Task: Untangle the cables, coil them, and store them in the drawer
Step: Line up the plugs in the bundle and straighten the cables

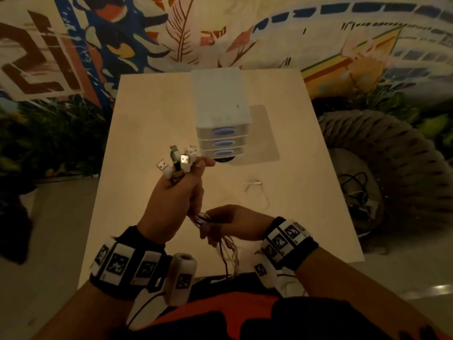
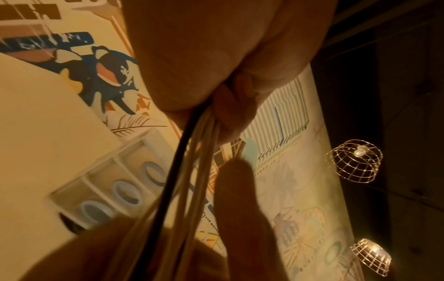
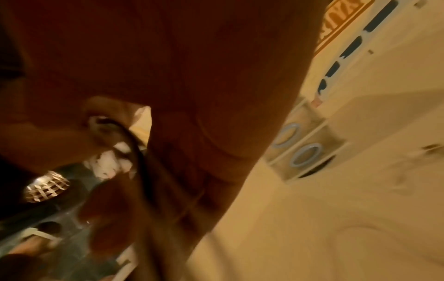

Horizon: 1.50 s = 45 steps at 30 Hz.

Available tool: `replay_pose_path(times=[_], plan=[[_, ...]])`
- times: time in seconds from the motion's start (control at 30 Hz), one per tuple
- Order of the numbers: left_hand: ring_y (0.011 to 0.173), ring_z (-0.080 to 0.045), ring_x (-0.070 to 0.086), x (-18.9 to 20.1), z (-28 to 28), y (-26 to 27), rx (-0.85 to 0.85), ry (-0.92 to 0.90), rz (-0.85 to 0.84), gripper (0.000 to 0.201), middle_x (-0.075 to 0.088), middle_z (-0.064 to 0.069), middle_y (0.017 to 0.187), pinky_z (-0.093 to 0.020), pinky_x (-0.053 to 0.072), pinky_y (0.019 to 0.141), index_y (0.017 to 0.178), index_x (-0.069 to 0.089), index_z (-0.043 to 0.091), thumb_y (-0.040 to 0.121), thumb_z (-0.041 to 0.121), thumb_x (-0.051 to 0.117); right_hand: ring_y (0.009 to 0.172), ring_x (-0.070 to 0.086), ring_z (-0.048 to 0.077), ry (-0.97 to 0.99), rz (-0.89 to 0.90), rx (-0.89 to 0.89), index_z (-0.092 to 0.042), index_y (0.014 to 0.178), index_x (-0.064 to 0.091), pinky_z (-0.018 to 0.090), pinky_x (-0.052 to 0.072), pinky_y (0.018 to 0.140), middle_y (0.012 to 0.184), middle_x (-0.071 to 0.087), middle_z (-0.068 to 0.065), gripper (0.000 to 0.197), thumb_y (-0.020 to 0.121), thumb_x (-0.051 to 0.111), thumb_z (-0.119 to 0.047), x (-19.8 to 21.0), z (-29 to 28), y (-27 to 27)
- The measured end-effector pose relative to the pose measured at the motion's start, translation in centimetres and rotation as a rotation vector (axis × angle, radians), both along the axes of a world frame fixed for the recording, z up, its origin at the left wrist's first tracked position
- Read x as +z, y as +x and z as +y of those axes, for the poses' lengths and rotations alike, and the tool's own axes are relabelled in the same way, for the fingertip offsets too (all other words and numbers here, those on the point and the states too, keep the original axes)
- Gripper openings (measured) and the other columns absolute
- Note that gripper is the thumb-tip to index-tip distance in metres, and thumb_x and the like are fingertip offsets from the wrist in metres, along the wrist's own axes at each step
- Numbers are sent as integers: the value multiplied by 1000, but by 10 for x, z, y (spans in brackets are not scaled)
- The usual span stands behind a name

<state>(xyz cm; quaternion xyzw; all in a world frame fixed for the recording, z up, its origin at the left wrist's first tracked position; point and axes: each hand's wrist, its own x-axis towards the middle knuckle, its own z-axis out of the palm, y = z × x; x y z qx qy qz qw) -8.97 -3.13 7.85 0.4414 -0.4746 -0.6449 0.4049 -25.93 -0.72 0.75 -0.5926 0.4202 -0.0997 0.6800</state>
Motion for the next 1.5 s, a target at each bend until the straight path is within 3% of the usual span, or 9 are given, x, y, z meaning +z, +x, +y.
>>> replay_pose_path(times=[0.13, 0.27, 0.4, 0.63, 0.97, 1.1, 1.23, 1.33, 1.5], plan=[[43, -14, 33, -11, 2, 10, 11, 102, -98, 34, 34, 3, 53, -30, 37, 49, 89, 60, 6, 107, 28, 42, 92, 69, 19, -28, 108, -318, -22, 107, 70, 29, 53, 80, 103, 72, 2, 24, 105, 48, -32, -54, -21, -46], [45, -18, 36, -21, 3, 15, -28, 134, -145, 32, 34, -2, 58, -34, 44, 53, 101, 61, 7, 107, 31, 40, 87, 64, 25, -311, 605, -587, -23, 115, 63, 29, 46, 70, 104, 65, 4, 18, 99, 54, -21, -106, -51, -98], [49, -18, 13, -27, 8, 15, -100, 210, -57, 30, 16, -14, 69, -29, 18, 47, 104, 62, 10, 107, 30, 40, 104, 61, 32, -308, 792, -478, -24, 122, 60, 42, 51, 94, 117, 53, 12, 34, 92, 68, -37, -139, -68, -115], [48, -15, 12, -33, 11, 18, -63, 219, -26, 28, 16, -8, 66, -24, 16, 46, 104, 61, 7, 105, 27, 42, 104, 59, 35, -395, 874, -350, -19, 108, 65, 39, 48, 89, 110, 58, 12, 24, 97, 60, -40, -151, -73, -111], [48, -15, 16, -26, 7, 3, -30, 136, -52, 29, 15, -11, 65, -24, 21, 47, 113, 66, 12, 104, 30, 44, 78, 67, 3, -607, 580, -522, -33, 92, 77, 32, 56, 81, 93, 74, -15, 13, 84, 77, -44, -28, -40, -116], [52, -17, 17, -10, 4, -22, -80, 90, -77, 30, 25, -2, 62, -26, 21, 46, 125, 66, 24, 103, 31, 48, 84, 67, 3, -742, 420, -432, -31, 97, 77, 29, 55, 79, 93, 74, -17, 13, 88, 75, -39, 41, -23, -110], [49, -12, 30, 3, 1, -43, -169, -46, -241, 26, 35, 0, 59, -27, 29, 47, 115, 68, 23, 103, 35, 49, 86, 70, 3, -794, 185, -501, -23, 100, 72, 16, 51, 80, 89, 74, -18, 8, 92, 71, -27, 82, -12, -95], [49, -15, 34, 8, 3, -54, -283, -186, -357, 24, 41, 1, 58, -38, 31, 53, 87, 62, 26, 104, 36, 49, 85, 72, 7, -791, 55, -608, -16, 105, 71, 24, 56, 81, 91, 76, -9, 12, 93, 71, -18, 92, -11, -85], [47, 1, 46, 21, 5, -63, -272, -273, -384, 24, 53, 20, 51, -21, 34, 54, 84, 59, 30, 105, 29, 48, 92, 69, 18, -810, -20, -711, -22, 111, 72, 35, 57, 82, 102, 70, 3, 17, 96, 68, -17, 92, -7, -74]])
